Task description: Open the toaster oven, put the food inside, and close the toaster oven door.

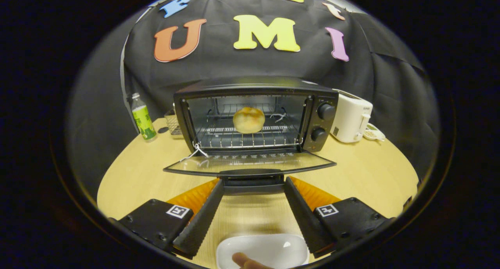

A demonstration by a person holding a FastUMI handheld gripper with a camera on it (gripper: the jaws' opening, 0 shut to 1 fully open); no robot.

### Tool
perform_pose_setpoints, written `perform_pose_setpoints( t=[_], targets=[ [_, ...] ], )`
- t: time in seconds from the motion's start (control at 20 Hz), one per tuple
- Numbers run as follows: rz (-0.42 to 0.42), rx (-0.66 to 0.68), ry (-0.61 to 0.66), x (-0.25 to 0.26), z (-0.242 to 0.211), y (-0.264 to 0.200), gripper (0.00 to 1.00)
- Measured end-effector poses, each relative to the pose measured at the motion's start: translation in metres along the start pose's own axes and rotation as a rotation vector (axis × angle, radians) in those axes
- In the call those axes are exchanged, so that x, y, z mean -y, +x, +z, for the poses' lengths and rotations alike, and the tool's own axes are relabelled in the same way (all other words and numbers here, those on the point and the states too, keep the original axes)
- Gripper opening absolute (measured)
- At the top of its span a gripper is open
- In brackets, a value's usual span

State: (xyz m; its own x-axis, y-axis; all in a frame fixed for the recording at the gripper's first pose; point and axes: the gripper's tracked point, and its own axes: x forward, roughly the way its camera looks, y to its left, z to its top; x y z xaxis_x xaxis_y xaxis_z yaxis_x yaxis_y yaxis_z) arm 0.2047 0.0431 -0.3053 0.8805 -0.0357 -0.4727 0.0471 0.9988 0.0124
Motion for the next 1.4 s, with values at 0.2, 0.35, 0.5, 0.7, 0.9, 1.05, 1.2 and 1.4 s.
perform_pose_setpoints(
  t=[0.2, 0.35, 0.5, 0.7, 0.9, 1.05, 1.2, 1.4],
  targets=[
    [-0.007, 0.114, 0.027, -0.002, 0.036, -0.002, 1.0],
    [0.002, 0.192, 0.025, -0.005, 0.068, 0.006, 1.0],
    [0.018, 0.233, -0.007, -0.011, 0.081, 0.003, 1.0],
    [0.016, 0.305, -0.017, -0.01, 0.097, -0.018, 1.0],
    [0.041, 0.335, -0.04, -0.015, 0.108, -0.053, 1.0],
    [0.018, 0.401, -0.039, -0.005, 0.127, -0.091, 1.0],
    [0.045, 0.435, -0.012, -0.008, 0.142, -0.138, 1.0],
    [0.045, 0.513, 0.005, 0.0, 0.17, -0.205, 1.0]
  ],
)
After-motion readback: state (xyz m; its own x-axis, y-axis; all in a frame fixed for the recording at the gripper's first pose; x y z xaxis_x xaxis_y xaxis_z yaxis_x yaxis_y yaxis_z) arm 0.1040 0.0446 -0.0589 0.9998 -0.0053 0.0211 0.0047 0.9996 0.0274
